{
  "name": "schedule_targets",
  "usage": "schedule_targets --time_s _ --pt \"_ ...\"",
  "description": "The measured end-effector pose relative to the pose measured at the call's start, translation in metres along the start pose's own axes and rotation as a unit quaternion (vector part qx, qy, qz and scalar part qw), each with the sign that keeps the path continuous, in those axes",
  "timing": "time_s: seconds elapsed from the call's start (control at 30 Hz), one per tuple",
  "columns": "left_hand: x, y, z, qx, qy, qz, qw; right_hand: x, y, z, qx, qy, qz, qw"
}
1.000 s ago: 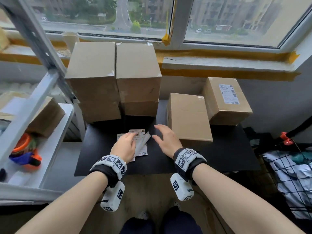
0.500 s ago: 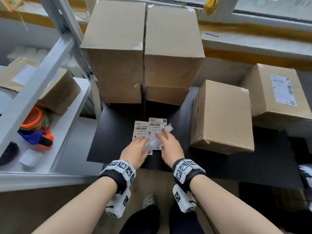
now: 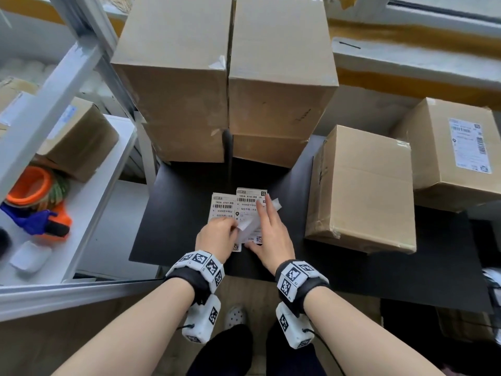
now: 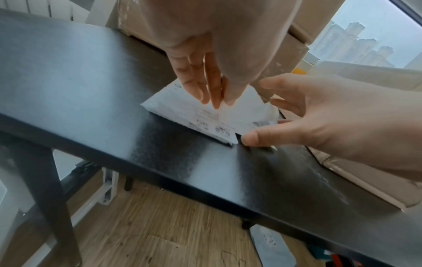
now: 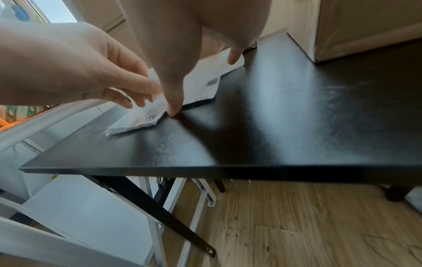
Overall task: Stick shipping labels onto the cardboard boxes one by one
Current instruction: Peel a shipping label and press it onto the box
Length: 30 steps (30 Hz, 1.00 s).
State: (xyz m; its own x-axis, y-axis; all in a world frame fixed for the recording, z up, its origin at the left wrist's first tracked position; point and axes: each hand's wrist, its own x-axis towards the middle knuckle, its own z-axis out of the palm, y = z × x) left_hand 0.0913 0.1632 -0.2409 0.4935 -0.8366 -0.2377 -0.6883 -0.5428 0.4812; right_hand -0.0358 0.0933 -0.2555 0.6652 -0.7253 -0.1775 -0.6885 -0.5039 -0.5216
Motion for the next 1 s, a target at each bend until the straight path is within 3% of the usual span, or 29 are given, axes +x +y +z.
schedule_targets --time_s 0.2,0.37,0.67,0.87,1.0 --pt "0.003 -0.008 -0.019 -0.058 0.057 -0.134 0.988 -0.006 0.002 -0.006 0.000 0.020 0.060 0.998" --pt "0.006 -0.022 -0.026 -0.065 0.070 -0.176 0.980 -0.001 -0.002 -0.007 0.000 -0.058 0.051 0.997" --pt "-0.004 -0.026 -0.032 -0.078 0.041 -0.146 0.985 0.001 -0.005 -0.014 -0.085 -0.095 -0.034 0.991" --pt "-0.015 -0.015 -0.043 -0.071 0.075 -0.078 0.992 0.005 -0.014 -0.035 -0.065 -0.049 0.044 0.996" --pt "-0.018 0.005 -0.051 -0.096 0.026 -0.023 0.995 0.004 -0.026 -0.062 -0.013 -0.011 0.075 0.997"
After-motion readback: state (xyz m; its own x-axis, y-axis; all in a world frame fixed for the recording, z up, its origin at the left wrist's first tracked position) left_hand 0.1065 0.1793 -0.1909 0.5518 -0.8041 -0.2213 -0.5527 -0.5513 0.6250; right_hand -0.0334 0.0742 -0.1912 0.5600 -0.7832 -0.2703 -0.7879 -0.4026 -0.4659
